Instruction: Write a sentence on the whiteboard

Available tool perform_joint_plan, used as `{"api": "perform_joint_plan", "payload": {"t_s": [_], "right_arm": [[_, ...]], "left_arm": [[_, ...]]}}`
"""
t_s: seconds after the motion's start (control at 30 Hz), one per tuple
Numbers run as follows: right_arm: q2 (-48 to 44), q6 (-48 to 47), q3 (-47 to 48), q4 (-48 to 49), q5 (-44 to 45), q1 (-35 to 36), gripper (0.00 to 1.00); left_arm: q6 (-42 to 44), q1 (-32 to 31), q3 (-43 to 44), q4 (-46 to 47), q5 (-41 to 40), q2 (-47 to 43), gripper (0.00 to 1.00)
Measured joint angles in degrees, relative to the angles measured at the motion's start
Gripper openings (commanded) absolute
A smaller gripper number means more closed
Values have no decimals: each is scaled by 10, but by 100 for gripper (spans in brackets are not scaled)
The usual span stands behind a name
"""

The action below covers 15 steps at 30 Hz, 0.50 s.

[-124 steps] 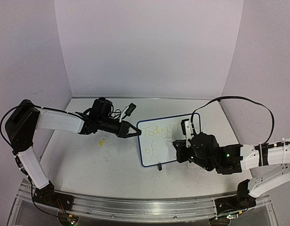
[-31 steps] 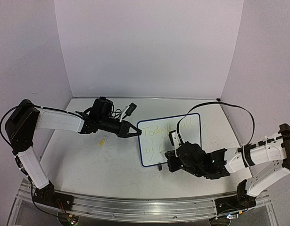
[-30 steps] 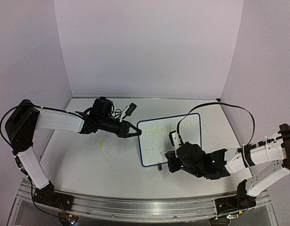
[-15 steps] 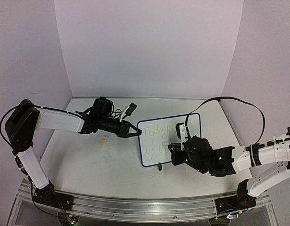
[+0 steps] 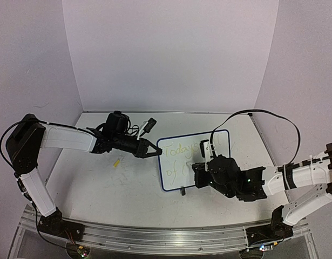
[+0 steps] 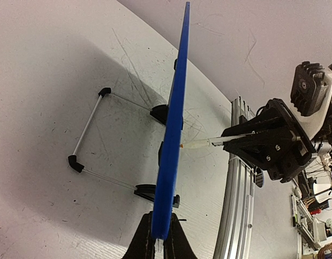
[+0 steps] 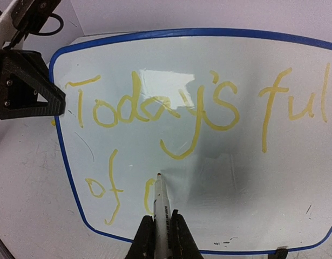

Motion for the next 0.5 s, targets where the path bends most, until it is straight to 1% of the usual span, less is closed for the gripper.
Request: {"api": "perform_joint_plan", "payload": {"t_s": [0.27,0.5], "right_arm": [[7,6,1,-19,11,-2,0],[-13,5,0,-31,4,-2,0]], "left_arm": [[0,0,0,0,0,0,0],[0,0,0,0,0,0,0]]}}
